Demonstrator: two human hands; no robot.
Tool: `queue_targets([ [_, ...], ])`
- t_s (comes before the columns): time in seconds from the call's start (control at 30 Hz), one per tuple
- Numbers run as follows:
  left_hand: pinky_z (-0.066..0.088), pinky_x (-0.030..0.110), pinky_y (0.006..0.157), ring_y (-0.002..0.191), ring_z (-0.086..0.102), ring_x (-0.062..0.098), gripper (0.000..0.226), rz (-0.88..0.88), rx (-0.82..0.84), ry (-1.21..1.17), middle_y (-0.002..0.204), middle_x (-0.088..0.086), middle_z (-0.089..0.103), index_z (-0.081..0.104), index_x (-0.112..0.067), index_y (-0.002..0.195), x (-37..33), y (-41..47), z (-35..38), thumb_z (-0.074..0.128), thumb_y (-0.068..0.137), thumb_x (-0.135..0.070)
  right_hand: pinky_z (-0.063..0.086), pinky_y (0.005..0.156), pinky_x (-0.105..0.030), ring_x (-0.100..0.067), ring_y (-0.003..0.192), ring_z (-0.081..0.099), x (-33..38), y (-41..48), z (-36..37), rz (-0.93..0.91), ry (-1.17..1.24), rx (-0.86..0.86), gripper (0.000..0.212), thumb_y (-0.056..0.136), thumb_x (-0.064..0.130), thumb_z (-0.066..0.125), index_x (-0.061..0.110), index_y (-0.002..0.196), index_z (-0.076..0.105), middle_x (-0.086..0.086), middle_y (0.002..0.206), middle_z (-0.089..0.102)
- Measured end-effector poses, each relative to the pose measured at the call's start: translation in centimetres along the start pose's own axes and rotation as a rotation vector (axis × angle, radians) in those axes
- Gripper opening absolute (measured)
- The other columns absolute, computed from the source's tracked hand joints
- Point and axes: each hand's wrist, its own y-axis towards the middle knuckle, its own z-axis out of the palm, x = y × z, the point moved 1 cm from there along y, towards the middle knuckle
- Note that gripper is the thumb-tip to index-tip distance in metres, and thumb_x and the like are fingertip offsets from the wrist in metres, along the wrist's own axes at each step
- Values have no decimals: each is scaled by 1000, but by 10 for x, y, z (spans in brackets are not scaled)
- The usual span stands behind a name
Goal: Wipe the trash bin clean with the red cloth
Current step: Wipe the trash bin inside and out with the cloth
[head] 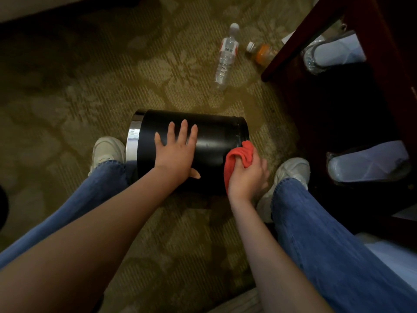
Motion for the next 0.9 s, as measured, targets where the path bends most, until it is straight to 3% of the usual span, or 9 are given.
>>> queue_targets([
  [0.17,6,62,114,143,-15,37,118,-1,1,7,157,10,-18,-18,-17,148,-2,-7,6,69,75,-52,33,101,-44,-28,117,51,44,81,16,40,-135,211,32,87,36,59,27,117,63,-3,119,61],
  [0.27,6,62,113,144,-13,36,119,-7,2,-8,157,9,-17,-16,-18,148,1,-1,0,71,73,-51,27,101,-43,-27,118,52,56,102,15,96,-178,371,31,86,37,61,29,116,63,-1,119,63],
  [0.53,7,61,113,144,-12,35,122,-24,2,-7,158,8,-17,-15,-20,149,-1,-1,2,73,71,-51,22,95,-36,-19,123,37,11,22,4,-203,-180,79,57,90,26,57,38,142,37,3,124,47],
  [0.6,8,61,113,145,-11,35,122,-25,-3,-14,158,8,-16,-14,-20,149,-1,-1,1,74,70,-51,19,91,-32,-17,119,39,-4,1,0,-226,-135,52,59,88,21,59,37,141,38,4,120,48],
  [0.7,8,61,113,144,-11,36,121,-11,-16,3,158,8,-15,-15,-20,149,-2,-4,4,73,71,-52,24,92,-38,-20,117,42,-14,-6,-4,-248,-131,30,59,85,18,62,34,139,43,1,117,49],
  [0.83,7,60,113,144,-12,36,119,2,-31,1,158,8,-17,-16,-20,148,2,-3,6,70,73,-53,23,93,-35,-19,119,37,7,30,-1,-287,-251,85,48,87,28,61,36,133,50,3,120,46],
  [0.9,7,61,113,144,-13,36,119,9,-23,13,157,9,-18,-17,-19,148,0,-7,7,69,74,-54,27,96,-40,-23,120,37,31,64,6,-212,-336,145,38,89,34,59,34,126,56,0,125,45],
])
